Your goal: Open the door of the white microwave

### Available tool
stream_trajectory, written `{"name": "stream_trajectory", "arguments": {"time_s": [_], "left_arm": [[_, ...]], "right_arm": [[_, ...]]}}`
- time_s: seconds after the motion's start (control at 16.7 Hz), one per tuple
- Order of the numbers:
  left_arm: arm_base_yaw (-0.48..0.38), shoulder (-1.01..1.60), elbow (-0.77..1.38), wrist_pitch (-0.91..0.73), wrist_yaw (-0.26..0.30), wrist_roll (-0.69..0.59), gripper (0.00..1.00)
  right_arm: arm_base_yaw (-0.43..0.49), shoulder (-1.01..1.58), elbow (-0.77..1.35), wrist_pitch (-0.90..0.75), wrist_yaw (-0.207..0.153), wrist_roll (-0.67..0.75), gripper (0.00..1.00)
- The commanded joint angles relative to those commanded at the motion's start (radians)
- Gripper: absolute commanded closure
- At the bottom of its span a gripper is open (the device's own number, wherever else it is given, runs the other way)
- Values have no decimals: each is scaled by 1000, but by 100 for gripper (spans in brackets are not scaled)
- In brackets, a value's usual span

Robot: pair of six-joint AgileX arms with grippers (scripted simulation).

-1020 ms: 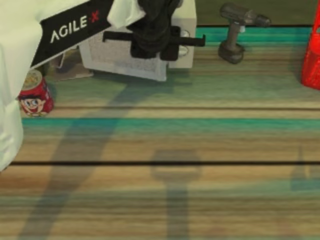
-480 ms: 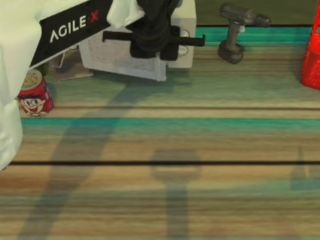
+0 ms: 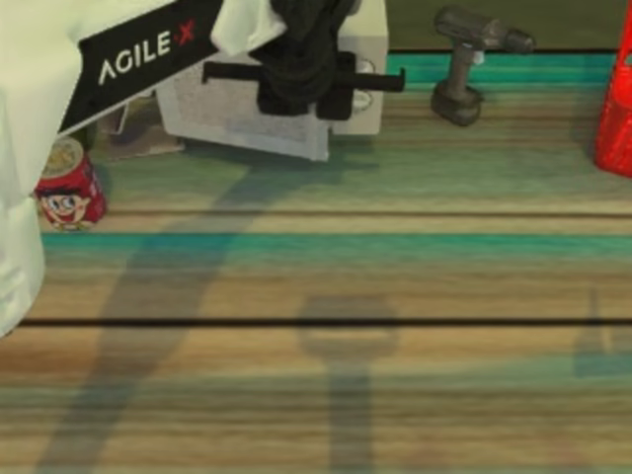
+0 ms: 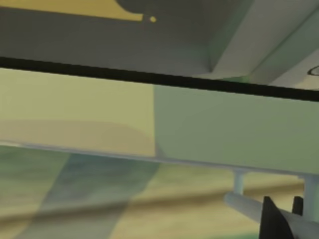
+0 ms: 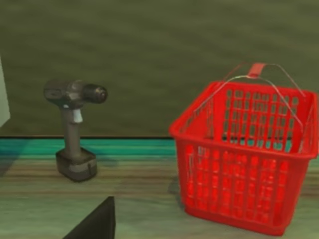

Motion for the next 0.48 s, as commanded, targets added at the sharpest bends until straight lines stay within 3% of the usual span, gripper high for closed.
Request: {"name": "stream_trajectory", "arguments": {"time_s": [0.48], "left_arm": [[-6, -9, -18, 9, 12, 7, 100]], "right_arm": [[0, 0, 0, 0, 0, 0, 0]]}}
